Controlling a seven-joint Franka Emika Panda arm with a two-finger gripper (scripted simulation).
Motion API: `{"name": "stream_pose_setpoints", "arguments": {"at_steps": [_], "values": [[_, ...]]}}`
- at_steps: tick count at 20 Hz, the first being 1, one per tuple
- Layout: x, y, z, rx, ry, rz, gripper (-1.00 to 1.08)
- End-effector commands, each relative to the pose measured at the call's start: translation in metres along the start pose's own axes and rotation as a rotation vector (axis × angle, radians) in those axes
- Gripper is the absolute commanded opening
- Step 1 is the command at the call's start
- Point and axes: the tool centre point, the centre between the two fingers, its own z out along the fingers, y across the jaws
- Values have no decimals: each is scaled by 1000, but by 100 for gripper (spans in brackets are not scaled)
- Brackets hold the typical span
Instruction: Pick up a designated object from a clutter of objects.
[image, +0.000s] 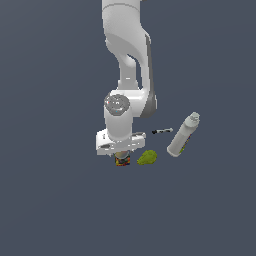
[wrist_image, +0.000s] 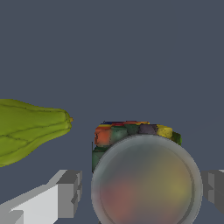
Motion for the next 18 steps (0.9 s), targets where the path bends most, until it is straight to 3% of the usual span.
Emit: {"name": "stream_pose_setpoints", "arguments": {"at_steps": [1,7,8,18], "values": [[0,0,12,0,0,0,100],[1,0,22,0,0,-1,100],[1,0,22,0,0,-1,-100],[0,1,21,-1,0,-1,-100]]}}
